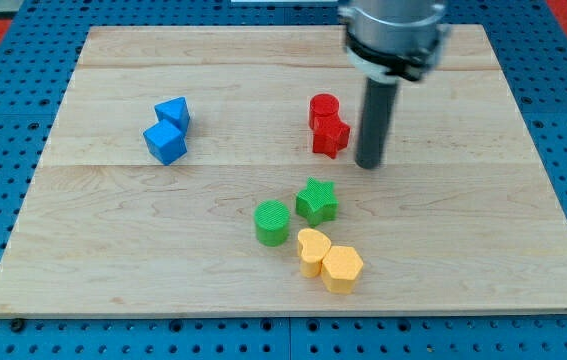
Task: Move the yellow blocks towards the bottom right side of the board
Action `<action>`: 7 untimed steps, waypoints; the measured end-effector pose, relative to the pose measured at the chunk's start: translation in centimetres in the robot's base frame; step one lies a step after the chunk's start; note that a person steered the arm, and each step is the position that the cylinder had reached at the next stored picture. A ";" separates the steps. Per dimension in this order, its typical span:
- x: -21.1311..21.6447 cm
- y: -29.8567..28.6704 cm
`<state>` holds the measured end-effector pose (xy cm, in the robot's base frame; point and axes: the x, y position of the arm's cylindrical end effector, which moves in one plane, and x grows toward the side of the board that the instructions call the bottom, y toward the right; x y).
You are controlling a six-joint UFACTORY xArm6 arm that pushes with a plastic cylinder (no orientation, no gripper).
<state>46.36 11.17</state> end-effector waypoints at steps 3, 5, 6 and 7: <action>15.3 7.5; 15.2 -6.6; 15.4 -7.5; 15.1 -9.4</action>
<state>61.44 1.78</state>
